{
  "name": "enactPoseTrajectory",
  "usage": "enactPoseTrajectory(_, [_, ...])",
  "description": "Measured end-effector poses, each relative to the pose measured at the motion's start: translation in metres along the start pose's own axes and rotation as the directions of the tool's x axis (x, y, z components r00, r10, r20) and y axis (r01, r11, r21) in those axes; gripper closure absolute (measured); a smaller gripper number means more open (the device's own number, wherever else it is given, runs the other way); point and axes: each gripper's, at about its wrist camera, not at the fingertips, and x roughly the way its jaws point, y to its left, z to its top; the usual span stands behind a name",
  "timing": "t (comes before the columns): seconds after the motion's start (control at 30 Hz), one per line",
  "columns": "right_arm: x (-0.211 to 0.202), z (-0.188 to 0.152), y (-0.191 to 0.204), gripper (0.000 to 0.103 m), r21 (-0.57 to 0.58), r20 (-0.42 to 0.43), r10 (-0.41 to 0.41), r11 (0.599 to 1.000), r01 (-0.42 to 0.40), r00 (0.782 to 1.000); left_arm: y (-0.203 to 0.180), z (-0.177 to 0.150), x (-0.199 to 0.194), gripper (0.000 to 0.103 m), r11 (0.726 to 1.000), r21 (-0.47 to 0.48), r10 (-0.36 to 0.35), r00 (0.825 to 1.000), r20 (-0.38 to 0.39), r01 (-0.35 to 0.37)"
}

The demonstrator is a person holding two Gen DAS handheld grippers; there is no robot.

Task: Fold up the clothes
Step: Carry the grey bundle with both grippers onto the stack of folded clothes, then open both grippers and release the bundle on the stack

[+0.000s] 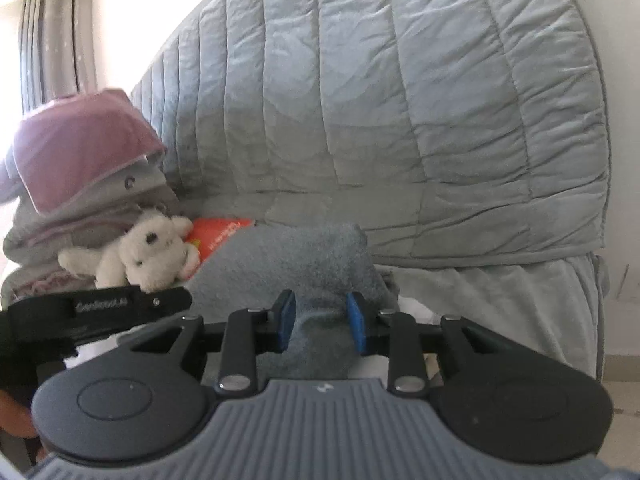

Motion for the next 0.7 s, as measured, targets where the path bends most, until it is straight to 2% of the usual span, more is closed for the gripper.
enactPoseTrajectory(0.1, [-0.014, 0.008, -0.003, 0.066, 0.008, 0.025, -0.004, 1.0, 0.003, 1.0, -0.013, -0.007, -0.012, 0.064, 0.999, 0.041, 0.009, 1.0, -0.018, -0.008])
enactPoseTrajectory(0.2, [-0.021, 0.012, -0.005, 0.066, -0.016, -0.003, 0.008, 1.0, -0.008, 1.0, -0.024, -0.017, -0.02, 0.062, 0.996, 0.089, 0.033, 0.998, -0.044, -0.029])
enactPoseTrajectory(0.27, [-0.02, 0.011, -0.003, 0.065, -0.052, -0.084, 0.028, 0.998, -0.032, 0.996, -0.031, -0.022, -0.027, 0.059, 0.992, 0.115, 0.055, 0.997, -0.061, -0.048])
enactPoseTrajectory(0.37, [-0.017, 0.006, 0.0, 0.064, -0.09, -0.236, 0.034, 0.994, -0.057, 0.971, -0.041, -0.028, -0.039, 0.057, 0.989, 0.138, 0.067, 0.992, -0.109, -0.052])
enactPoseTrajectory(0.4, [-0.018, 0.006, 0.0, 0.064, -0.086, -0.257, 0.029, 0.995, -0.053, 0.966, -0.045, -0.029, -0.043, 0.057, 0.987, 0.15, 0.08, 0.988, -0.129, -0.06])
enactPoseTrajectory(0.47, [-0.027, 0.012, -0.003, 0.06, -0.062, -0.246, 0.033, 0.997, -0.05, 0.969, -0.054, -0.032, -0.052, 0.057, 0.978, 0.182, 0.132, 0.978, -0.164, -0.102])
enactPoseTrajectory(0.53, [-0.036, 0.019, -0.005, 0.039, -0.037, -0.231, 0.038, 0.998, -0.048, 0.972, -0.063, -0.03, -0.061, 0.057, 0.966, 0.197, 0.203, 0.96, -0.191, -0.165])
enactPoseTrajectory(0.6, [-0.04, 0.021, -0.007, 0.031, -0.025, -0.242, 0.029, 0.999, -0.036, 0.97, -0.068, -0.027, -0.069, 0.056, 0.96, 0.189, 0.248, 0.942, -0.224, -0.208])
enactPoseTrajectory(0.7, [-0.044, 0.022, -0.009, 0.028, -0.011, -0.264, 0.012, 1.0, -0.015, 0.965, -0.074, -0.022, -0.078, 0.048, 0.948, 0.17, 0.309, 0.91, -0.275, -0.27])
